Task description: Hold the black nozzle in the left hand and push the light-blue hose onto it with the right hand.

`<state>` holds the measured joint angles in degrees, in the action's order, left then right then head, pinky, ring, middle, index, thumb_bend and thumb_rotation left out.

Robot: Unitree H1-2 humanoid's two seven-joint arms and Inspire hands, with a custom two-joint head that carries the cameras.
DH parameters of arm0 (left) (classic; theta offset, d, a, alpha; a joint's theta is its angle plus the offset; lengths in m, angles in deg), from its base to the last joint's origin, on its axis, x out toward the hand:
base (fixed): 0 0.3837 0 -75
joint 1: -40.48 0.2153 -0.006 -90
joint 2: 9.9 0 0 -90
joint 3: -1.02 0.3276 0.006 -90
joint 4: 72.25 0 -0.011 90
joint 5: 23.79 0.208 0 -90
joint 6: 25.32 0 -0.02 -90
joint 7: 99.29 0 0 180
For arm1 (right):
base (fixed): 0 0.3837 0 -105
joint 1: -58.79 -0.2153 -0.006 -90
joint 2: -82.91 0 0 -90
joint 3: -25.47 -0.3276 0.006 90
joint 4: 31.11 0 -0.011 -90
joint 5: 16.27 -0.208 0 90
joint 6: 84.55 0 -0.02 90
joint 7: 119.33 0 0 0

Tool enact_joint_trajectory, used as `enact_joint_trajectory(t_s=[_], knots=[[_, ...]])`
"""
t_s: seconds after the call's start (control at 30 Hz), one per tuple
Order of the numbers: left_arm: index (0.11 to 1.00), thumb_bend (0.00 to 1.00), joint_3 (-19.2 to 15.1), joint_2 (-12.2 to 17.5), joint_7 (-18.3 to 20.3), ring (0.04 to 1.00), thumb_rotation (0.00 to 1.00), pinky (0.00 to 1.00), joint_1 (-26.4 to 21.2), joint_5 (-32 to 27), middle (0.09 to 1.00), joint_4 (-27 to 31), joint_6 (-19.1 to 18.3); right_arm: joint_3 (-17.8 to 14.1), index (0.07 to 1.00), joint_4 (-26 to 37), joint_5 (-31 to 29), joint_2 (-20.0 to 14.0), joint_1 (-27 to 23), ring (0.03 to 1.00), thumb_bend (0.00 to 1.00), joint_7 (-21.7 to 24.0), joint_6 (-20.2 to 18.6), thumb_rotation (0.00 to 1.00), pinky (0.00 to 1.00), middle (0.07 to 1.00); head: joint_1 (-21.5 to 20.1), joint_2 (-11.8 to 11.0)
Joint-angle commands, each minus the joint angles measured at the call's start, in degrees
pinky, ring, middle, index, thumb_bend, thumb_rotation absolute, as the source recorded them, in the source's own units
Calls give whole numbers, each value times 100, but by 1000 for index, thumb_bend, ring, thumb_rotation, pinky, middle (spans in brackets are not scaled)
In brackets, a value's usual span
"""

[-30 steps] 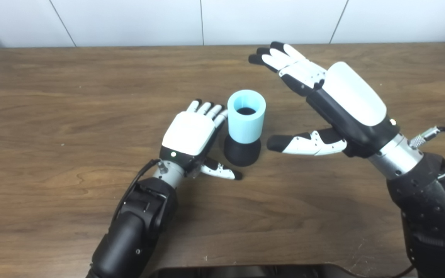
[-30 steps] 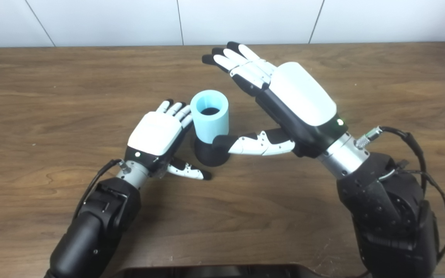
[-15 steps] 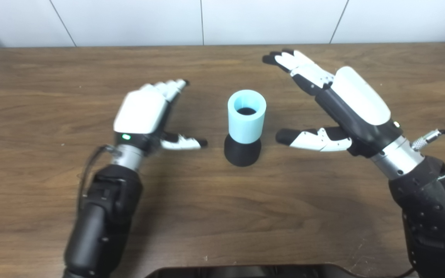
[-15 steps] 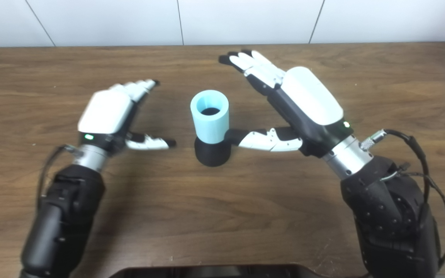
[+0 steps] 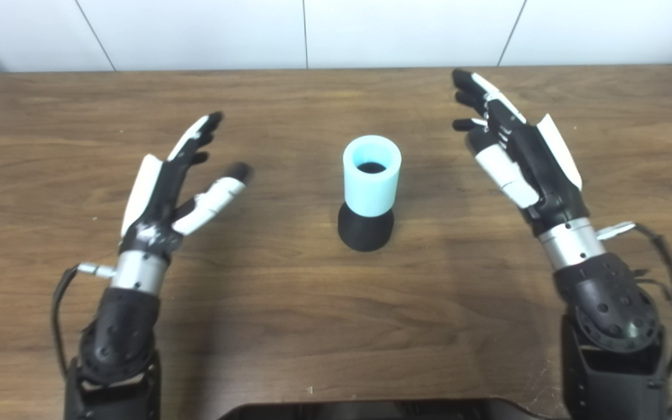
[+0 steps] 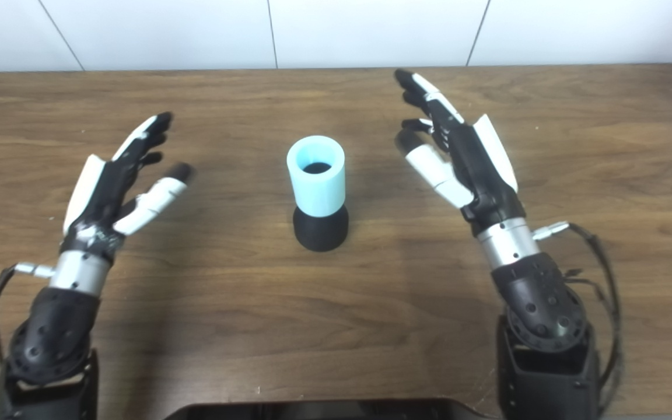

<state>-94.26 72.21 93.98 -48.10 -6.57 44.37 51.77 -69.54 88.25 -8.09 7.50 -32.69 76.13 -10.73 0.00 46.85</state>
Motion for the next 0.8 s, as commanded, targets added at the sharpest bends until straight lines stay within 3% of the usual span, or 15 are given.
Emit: enact_joint_trajectory(t_s=[0.0,0.1,0.17,0.4,0.67,0.77], knots=[[960,632,-142,-52,-224,963,874,943,26,-398,967,-3,103,-34,924,-76,-253,19,-43,943,501,-206,55,931,842,945,-13,-31],[972,635,-279,-155,-369,970,934,985,227,-808,965,-78,155,45,928,-307,-67,84,45,926,476,-478,78,990,833,938,-54,-77],[989,576,-344,-216,-418,982,966,992,386,-1133,981,-130,180,105,932,-507,-6,114,131,931,485,-639,150,998,844,939,-88,-130],[1000,532,-322,-248,-592,1000,1000,993,794,-1416,1000,-474,641,302,957,-1027,10,76,485,954,493,-1031,701,1000,890,961,-87,-335],[1000,554,-323,-299,-739,1000,1000,1000,925,-1774,1000,-812,1083,553,962,-1217,697,-345,722,962,483,-1285,1236,1000,927,963,-68,-641],[1000,537,-308,-271,-764,1000,1000,1000,969,-1778,1000,-950,1298,528,967,-1328,619,-491,791,967,481,-1328,1555,1000,922,970,-66,-750]])
